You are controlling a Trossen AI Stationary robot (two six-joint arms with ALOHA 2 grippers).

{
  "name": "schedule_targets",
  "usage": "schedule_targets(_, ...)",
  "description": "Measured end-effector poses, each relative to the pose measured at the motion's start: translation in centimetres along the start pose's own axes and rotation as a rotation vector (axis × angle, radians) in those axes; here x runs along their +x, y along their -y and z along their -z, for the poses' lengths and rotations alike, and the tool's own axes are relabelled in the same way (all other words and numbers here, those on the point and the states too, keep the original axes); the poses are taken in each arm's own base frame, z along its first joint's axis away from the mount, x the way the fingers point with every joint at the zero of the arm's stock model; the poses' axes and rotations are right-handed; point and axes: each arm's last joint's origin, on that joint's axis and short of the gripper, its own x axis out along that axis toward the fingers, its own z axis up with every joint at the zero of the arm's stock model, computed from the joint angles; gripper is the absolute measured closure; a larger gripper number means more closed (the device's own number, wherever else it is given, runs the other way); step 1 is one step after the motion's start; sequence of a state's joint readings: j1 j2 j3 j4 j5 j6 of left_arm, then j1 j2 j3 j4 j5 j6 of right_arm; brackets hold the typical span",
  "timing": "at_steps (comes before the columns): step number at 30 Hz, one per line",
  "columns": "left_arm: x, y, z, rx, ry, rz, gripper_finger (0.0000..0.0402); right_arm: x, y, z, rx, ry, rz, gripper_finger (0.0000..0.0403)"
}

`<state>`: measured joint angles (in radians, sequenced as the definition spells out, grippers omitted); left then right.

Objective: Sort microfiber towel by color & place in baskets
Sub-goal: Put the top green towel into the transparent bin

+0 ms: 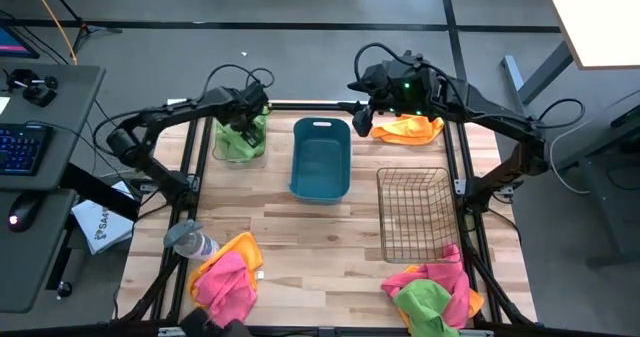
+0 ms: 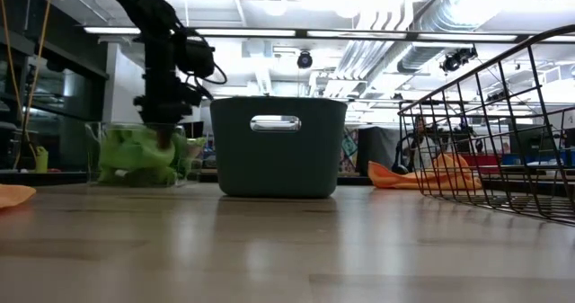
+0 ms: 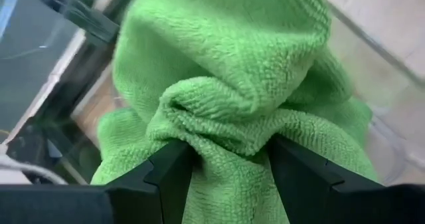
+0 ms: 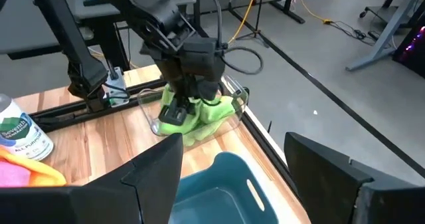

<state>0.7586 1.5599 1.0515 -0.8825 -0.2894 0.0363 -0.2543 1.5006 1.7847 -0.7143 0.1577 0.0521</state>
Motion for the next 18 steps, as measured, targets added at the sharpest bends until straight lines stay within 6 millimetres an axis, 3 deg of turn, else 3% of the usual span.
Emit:
schedule_targets(13, 5.8, -0.1, 0.8, 0.124, -0.15, 0.072, 0.0218, 0.0, 0.0, 0.0, 0.045, 0.0, -0.002, 0.0145)
schedule_targets(18, 6.8, 0.1, 0.8, 0.183, -0.187, 0.09, 0.0218, 0.0, 0.0, 0.0, 0.045, 0.0, -0.003, 0.0145)
